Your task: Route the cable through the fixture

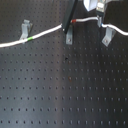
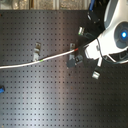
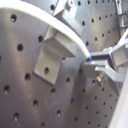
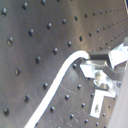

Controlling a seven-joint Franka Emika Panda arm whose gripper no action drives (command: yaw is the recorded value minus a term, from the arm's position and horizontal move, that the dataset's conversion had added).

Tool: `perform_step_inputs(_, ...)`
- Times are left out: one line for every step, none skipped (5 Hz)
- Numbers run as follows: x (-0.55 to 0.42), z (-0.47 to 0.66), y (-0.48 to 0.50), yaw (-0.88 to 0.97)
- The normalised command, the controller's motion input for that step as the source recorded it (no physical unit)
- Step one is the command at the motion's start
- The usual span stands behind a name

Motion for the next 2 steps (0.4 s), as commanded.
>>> perform_step_inputs(0.072, 0.51, 0.034, 0.17)
perform_step_inputs(0.017, 0.43, -0.027, 0.12)
